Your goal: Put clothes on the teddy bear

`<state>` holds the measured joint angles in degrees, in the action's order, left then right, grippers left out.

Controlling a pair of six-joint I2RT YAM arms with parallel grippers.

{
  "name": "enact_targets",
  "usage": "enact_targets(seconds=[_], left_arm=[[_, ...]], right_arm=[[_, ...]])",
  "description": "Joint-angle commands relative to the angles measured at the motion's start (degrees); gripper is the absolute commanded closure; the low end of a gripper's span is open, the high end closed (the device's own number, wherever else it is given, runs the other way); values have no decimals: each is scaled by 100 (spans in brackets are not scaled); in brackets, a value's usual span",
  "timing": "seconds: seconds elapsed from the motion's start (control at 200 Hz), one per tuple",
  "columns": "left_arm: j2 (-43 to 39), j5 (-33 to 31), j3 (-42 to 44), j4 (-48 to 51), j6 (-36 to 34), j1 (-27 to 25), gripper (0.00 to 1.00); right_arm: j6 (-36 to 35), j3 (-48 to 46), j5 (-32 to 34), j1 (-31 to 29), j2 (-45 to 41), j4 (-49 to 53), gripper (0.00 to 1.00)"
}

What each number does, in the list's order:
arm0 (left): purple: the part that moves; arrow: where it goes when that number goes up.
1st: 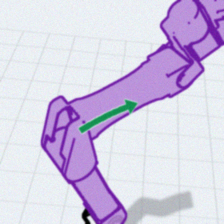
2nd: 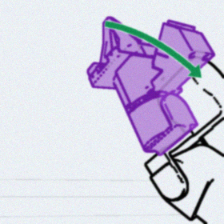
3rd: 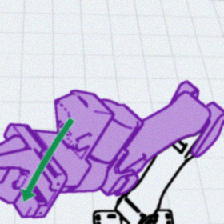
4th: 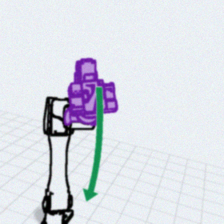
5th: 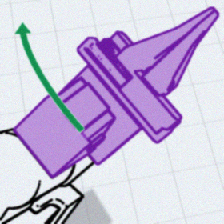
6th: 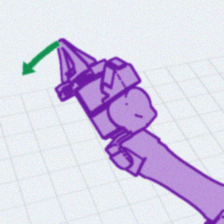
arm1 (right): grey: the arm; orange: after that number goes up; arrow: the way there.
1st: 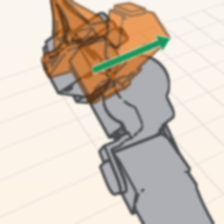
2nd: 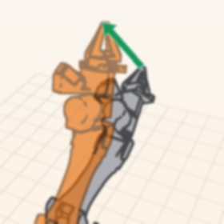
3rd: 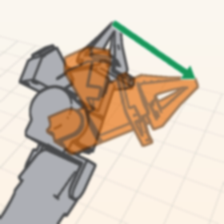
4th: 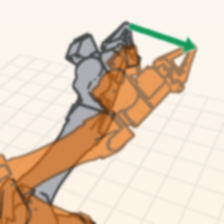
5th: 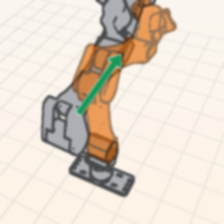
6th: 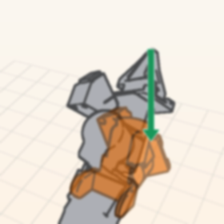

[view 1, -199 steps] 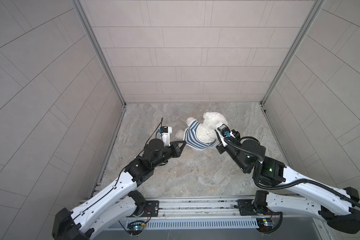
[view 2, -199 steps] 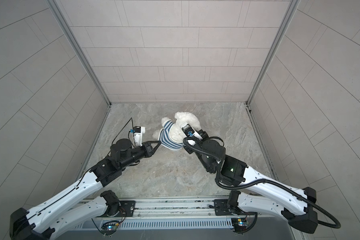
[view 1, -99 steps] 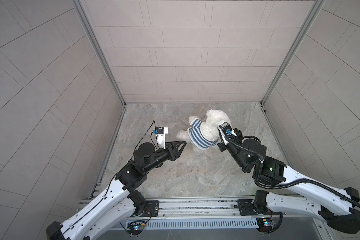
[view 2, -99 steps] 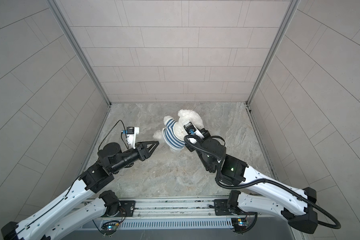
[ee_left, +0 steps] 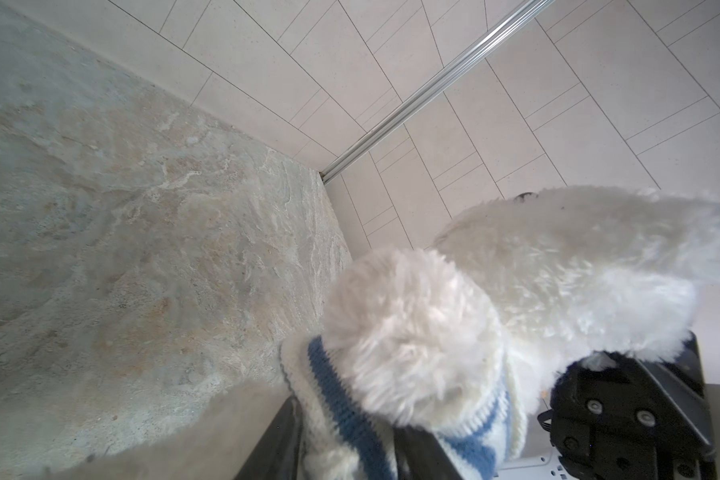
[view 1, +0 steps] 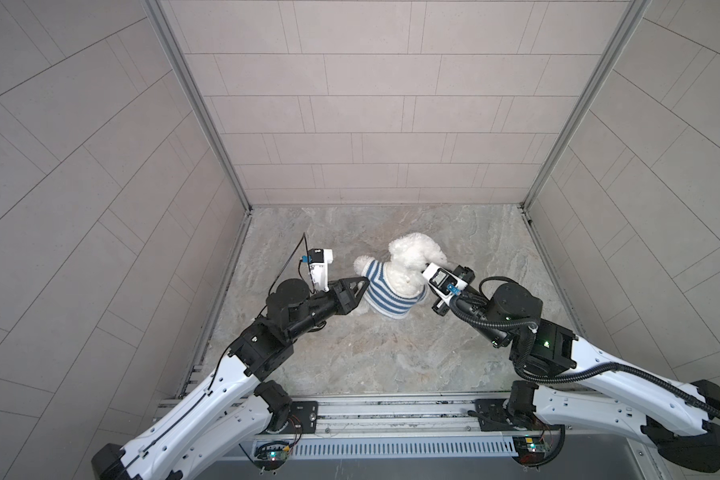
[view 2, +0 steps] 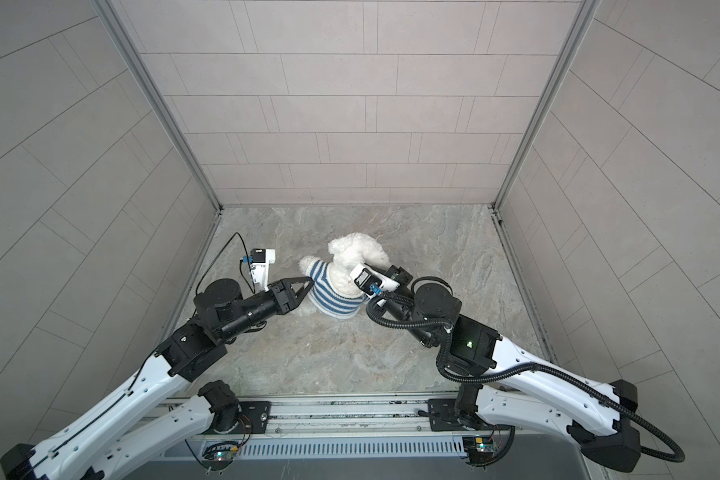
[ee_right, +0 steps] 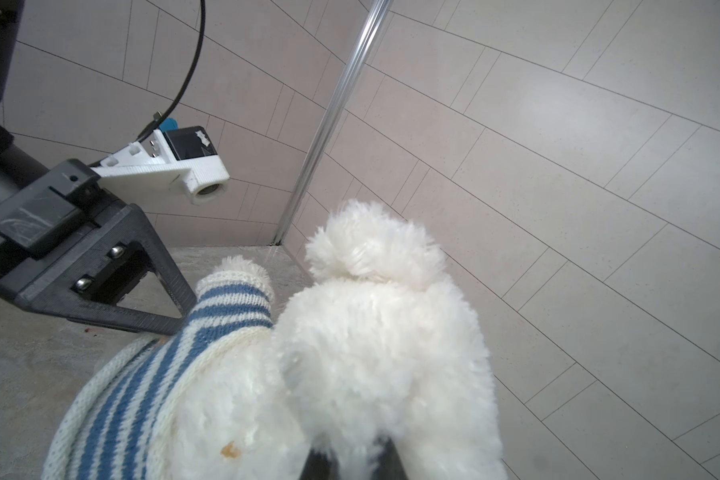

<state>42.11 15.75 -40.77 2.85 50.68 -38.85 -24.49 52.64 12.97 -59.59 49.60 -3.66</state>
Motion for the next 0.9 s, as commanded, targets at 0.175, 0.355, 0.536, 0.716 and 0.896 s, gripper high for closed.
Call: enact_targets(seconds=[0.175, 0.355, 0.536, 0.716, 0.896], left_arm=[[-258, 153, 201, -100, 286, 35, 72], [-411, 6, 188, 146, 202, 35, 83], [-397, -287, 175, 724, -165, 113, 90], [-296, -382, 333, 822, -404, 244, 92], [-356, -183, 331, 358, -431, 240, 83]], right_arm=[[-273, 112, -102, -3, 67, -459, 100], [-329, 129, -32, 0, 73, -508, 100], [-346, 126, 122, 0, 24, -592, 100], [-268, 143, 168, 0, 11, -592, 100], [-205, 149, 324, 0, 55, -607, 100]])
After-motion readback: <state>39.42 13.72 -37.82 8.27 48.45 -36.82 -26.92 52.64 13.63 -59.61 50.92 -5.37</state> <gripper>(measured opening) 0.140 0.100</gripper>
